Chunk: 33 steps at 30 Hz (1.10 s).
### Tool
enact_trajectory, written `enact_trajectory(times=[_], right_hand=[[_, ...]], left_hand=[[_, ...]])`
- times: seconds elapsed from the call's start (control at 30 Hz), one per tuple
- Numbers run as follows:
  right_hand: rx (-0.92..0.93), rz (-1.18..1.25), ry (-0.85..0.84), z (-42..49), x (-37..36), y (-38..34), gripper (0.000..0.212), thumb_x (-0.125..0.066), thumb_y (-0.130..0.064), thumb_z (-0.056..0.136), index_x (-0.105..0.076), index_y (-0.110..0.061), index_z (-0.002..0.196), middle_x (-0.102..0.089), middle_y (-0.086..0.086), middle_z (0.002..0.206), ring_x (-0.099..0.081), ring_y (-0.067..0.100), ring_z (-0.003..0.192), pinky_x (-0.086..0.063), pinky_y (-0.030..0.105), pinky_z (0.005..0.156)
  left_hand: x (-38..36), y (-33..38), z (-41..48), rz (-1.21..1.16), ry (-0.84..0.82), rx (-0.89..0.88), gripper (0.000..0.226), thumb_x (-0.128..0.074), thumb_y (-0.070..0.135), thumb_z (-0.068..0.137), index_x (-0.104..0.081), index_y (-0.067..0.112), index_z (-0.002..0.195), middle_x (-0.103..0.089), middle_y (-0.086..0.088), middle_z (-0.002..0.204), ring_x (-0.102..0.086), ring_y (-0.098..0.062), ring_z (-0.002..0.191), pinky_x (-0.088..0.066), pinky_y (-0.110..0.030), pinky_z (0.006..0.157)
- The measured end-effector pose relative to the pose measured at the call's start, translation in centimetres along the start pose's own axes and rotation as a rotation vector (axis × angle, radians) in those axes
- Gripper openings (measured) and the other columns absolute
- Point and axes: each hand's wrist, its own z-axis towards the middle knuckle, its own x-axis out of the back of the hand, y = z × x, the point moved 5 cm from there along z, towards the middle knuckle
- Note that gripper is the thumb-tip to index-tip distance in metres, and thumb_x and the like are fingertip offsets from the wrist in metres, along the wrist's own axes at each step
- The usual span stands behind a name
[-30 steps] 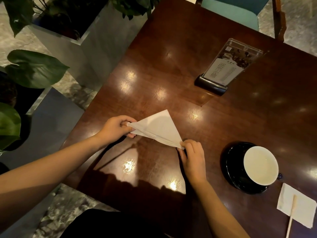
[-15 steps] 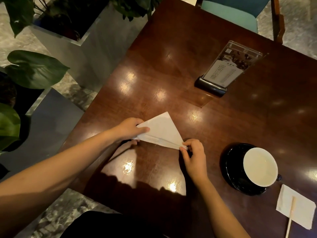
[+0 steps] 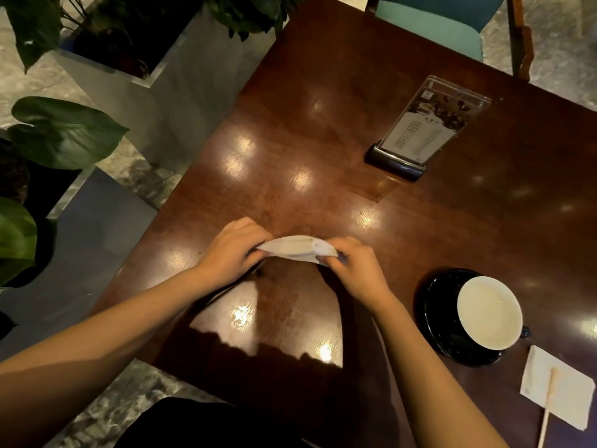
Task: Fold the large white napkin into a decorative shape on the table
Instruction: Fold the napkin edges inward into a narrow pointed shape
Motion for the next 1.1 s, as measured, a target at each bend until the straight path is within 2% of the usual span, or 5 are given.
enact_trajectory(times=[0.5, 0.7, 0.87, 0.93, 1.1], right_hand=[[0.133, -0.267, 0.039, -2.0, 0.7, 3.4, 0.009, -0.064, -0.02, 0.087, -0.067, -0.02, 0.095, -0.059, -0.004, 0.087, -0.045, 0.013, 0.082, -0.036, 0.024, 0.075], [0.152, -0.275, 0.03, -1.4, 0.2, 2.6, 0.006, -0.065, -0.012, 0.085, -0.068, -0.016, 0.088, -0.06, -0.003, 0.08, -0.044, 0.015, 0.077, -0.035, 0.023, 0.067], [0.095, -0.204, -0.037, -1.3, 1.1, 3.0, 0.013, -0.068, -0.017, 0.084, -0.073, -0.019, 0.095, -0.066, -0.005, 0.09, -0.053, 0.022, 0.085, -0.042, 0.03, 0.076], [0.061, -0.098, -0.068, -1.3, 1.8, 3.1, 0.012, -0.069, -0.021, 0.083, -0.074, -0.021, 0.094, -0.066, -0.01, 0.088, -0.056, 0.021, 0.087, -0.042, 0.028, 0.079], [-0.211, 0.404, -0.18, -0.8, 2.2, 3.3, 0.011, -0.065, -0.02, 0.086, -0.074, -0.018, 0.092, -0.07, -0.002, 0.081, -0.061, 0.008, 0.072, -0.051, 0.021, 0.069]], left_hand=[[0.0, -1.8, -0.2, -0.091, 0.036, 0.165, 0.021, -0.076, 0.013, 0.074, -0.075, 0.017, 0.095, -0.061, -0.005, 0.082, -0.05, -0.024, 0.084, -0.043, -0.036, 0.073], [-0.8, 2.8, 2.2, -0.036, -0.213, -0.044, 0.07, -0.069, 0.049, 0.074, -0.041, 0.033, 0.136, -0.059, 0.01, 0.123, -0.048, -0.006, 0.114, -0.035, -0.028, 0.096], [-0.6, 5.6, 4.2, -0.287, -0.216, -0.071, 0.027, -0.064, 0.027, 0.087, -0.068, 0.02, 0.112, -0.071, -0.001, 0.111, -0.058, 0.007, 0.098, -0.041, -0.004, 0.079], [0.2, 4.8, 4.3, -0.393, -0.169, 0.074, 0.02, -0.065, 0.022, 0.086, -0.071, 0.019, 0.106, -0.073, -0.007, 0.104, -0.063, 0.006, 0.084, -0.047, -0.013, 0.069], [0.6, 2.5, 3.6, -0.673, -0.013, 0.38, 0.022, -0.056, 0.023, 0.092, -0.059, 0.023, 0.07, -0.06, 0.017, 0.06, -0.051, 0.006, 0.055, -0.037, -0.01, 0.051]])
